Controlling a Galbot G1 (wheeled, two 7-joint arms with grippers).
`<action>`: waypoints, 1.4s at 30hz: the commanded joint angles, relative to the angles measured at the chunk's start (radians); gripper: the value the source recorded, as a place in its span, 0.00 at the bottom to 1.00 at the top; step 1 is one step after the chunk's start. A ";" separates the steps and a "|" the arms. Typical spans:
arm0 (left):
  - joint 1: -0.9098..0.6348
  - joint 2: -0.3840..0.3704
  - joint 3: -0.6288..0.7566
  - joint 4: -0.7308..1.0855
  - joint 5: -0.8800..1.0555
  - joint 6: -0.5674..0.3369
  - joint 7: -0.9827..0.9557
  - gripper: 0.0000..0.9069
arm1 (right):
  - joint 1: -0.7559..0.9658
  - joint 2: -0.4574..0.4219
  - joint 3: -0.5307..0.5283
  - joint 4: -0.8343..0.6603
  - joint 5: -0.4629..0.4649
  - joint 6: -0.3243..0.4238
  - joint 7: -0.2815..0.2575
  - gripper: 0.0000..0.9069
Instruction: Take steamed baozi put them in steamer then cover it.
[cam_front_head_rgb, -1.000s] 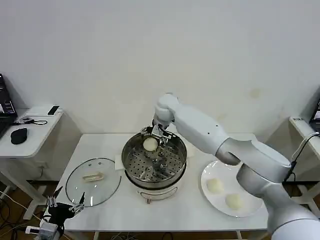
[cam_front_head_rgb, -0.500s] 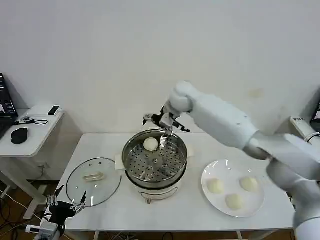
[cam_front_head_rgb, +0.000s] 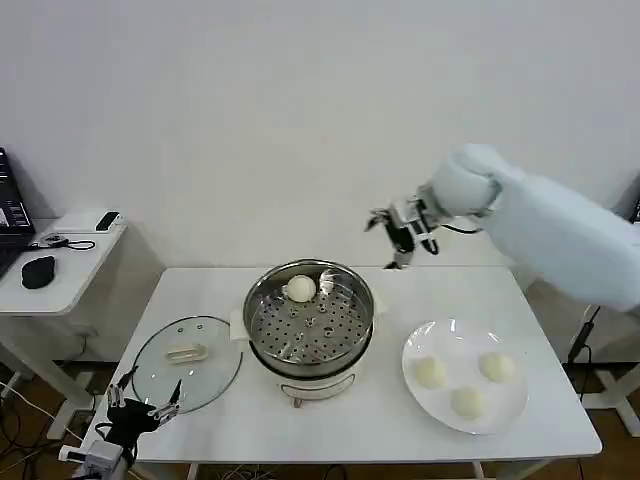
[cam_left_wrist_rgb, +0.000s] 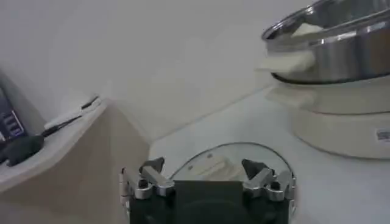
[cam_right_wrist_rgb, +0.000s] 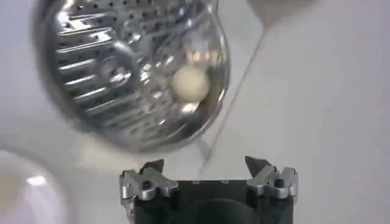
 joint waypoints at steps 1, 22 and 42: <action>0.000 -0.003 0.012 -0.007 0.000 0.000 -0.001 1.00 | 0.014 -0.243 -0.076 0.133 0.143 -0.348 -0.140 1.00; 0.022 -0.007 0.014 0.007 0.003 0.000 -0.011 1.00 | -0.471 -0.171 0.100 0.066 -0.138 -0.324 -0.104 1.00; 0.016 -0.006 0.009 0.039 0.002 0.001 -0.014 1.00 | -0.551 -0.035 0.129 -0.074 -0.255 -0.310 -0.051 1.00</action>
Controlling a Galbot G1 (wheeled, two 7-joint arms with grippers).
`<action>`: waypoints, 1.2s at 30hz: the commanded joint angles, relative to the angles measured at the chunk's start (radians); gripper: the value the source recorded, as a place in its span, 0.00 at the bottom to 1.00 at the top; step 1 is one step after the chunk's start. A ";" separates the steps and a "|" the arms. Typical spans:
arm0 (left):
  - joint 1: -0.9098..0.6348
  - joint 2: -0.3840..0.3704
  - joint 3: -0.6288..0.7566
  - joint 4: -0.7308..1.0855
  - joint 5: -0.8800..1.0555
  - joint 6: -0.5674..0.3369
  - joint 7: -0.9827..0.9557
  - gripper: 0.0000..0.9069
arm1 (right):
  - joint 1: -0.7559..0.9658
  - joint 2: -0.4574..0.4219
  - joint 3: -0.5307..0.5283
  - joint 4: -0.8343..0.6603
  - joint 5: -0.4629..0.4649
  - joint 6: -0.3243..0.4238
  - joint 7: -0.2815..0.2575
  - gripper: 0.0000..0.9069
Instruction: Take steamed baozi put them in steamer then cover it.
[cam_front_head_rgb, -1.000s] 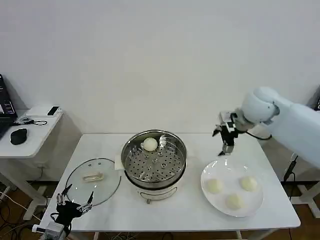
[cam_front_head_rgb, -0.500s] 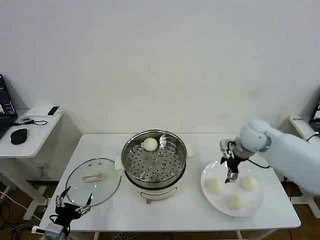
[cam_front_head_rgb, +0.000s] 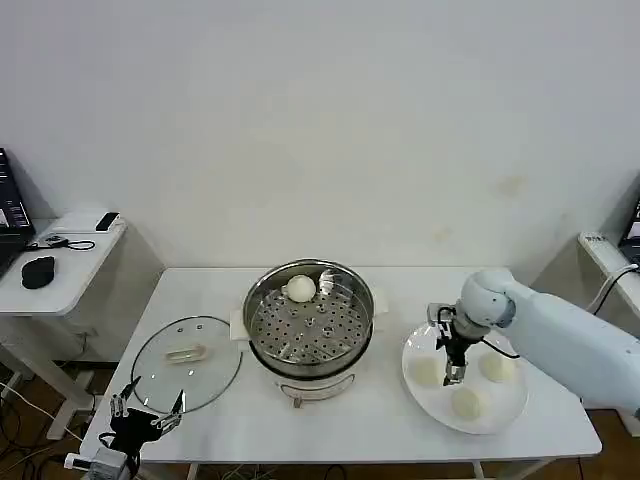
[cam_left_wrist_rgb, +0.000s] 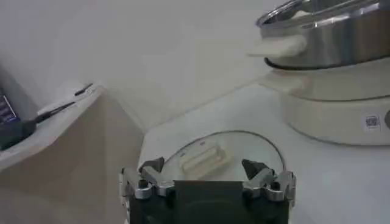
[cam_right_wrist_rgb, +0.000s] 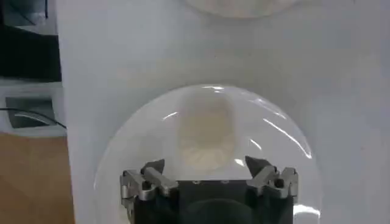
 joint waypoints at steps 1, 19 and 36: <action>-0.001 0.001 -0.001 0.007 -0.001 0.001 -0.001 1.00 | -0.054 0.051 0.013 -0.047 -0.086 -0.003 0.026 1.00; -0.014 0.007 0.000 0.032 0.000 0.001 0.000 1.00 | -0.056 0.117 0.012 -0.114 -0.089 0.007 0.053 0.96; -0.024 0.005 0.003 0.042 0.001 0.001 0.000 1.00 | -0.042 0.111 0.009 -0.112 -0.079 0.022 0.052 0.74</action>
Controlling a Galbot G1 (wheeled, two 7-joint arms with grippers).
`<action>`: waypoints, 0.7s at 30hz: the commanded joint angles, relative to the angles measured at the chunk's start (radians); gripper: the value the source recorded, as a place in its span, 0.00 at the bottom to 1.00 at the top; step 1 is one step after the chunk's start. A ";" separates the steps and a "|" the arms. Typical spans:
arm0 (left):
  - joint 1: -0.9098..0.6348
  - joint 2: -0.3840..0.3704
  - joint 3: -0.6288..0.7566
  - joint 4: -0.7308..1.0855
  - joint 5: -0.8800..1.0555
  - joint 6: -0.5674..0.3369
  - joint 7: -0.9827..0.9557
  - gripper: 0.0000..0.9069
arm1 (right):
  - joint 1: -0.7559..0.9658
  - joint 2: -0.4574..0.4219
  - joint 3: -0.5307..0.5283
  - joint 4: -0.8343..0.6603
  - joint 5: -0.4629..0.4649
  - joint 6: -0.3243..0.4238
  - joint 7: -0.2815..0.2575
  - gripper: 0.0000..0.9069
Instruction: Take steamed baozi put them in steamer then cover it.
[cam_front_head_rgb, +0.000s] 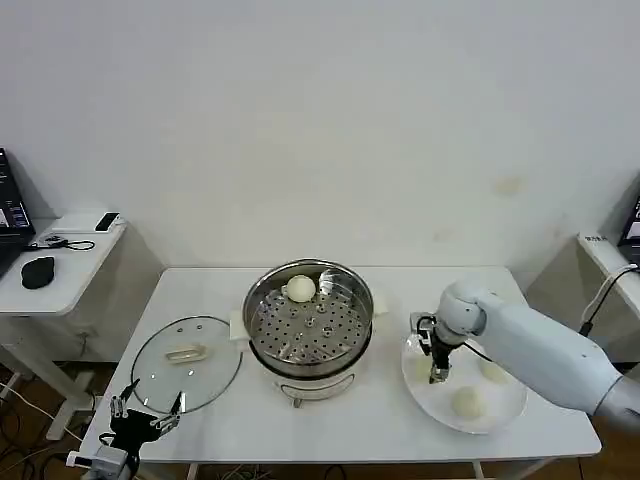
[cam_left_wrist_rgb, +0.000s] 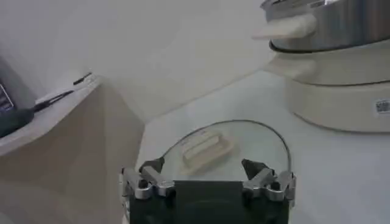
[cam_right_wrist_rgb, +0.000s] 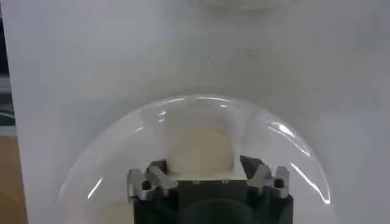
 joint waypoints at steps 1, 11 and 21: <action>-0.001 0.000 0.000 0.000 0.000 0.000 0.000 1.00 | 0.000 0.003 0.000 -0.003 -0.003 0.002 0.002 0.74; -0.009 -0.002 0.001 0.007 0.000 0.000 -0.001 1.00 | 0.043 -0.059 0.006 0.048 0.026 -0.005 0.002 0.74; -0.031 -0.012 0.006 -0.002 0.005 0.000 0.000 1.00 | 0.384 -0.113 -0.082 0.126 0.244 -0.039 -0.020 0.74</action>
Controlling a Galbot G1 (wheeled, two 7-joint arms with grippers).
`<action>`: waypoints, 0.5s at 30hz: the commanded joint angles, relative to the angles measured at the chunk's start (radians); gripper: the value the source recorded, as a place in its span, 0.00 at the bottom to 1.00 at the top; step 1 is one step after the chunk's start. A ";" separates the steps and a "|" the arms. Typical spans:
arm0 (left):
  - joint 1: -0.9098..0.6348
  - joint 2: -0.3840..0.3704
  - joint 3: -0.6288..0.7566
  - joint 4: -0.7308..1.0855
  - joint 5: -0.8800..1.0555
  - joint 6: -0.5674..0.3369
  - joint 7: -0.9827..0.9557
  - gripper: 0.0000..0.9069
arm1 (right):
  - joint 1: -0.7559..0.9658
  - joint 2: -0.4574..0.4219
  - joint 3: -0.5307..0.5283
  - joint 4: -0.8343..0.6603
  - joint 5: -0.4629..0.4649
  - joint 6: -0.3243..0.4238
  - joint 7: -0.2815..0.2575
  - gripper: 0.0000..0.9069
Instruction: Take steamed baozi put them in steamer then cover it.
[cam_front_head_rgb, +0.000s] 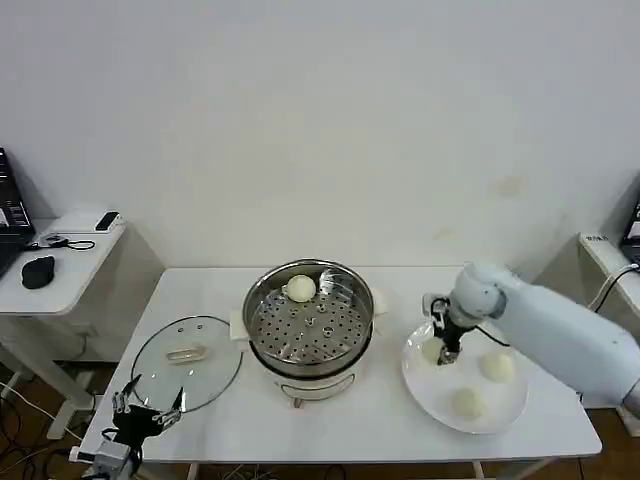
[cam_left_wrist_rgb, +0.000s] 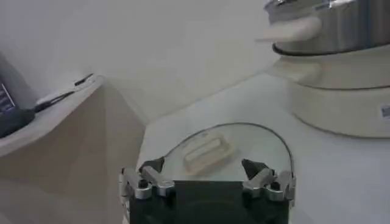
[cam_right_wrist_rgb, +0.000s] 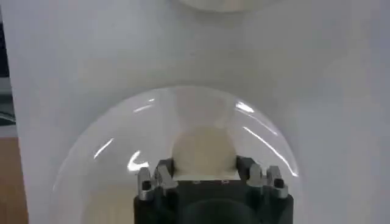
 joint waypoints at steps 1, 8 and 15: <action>-0.004 -0.001 0.000 -0.005 0.002 0.001 0.000 1.00 | 0.307 -0.019 -0.070 0.047 0.173 -0.018 -0.016 0.74; 0.003 -0.005 -0.004 -0.025 0.014 0.001 -0.004 1.00 | 0.505 0.114 -0.134 -0.012 0.309 -0.050 -0.039 0.74; 0.002 -0.021 -0.008 -0.048 0.031 0.006 -0.011 1.00 | 0.594 0.271 -0.182 -0.071 0.429 -0.086 -0.044 0.74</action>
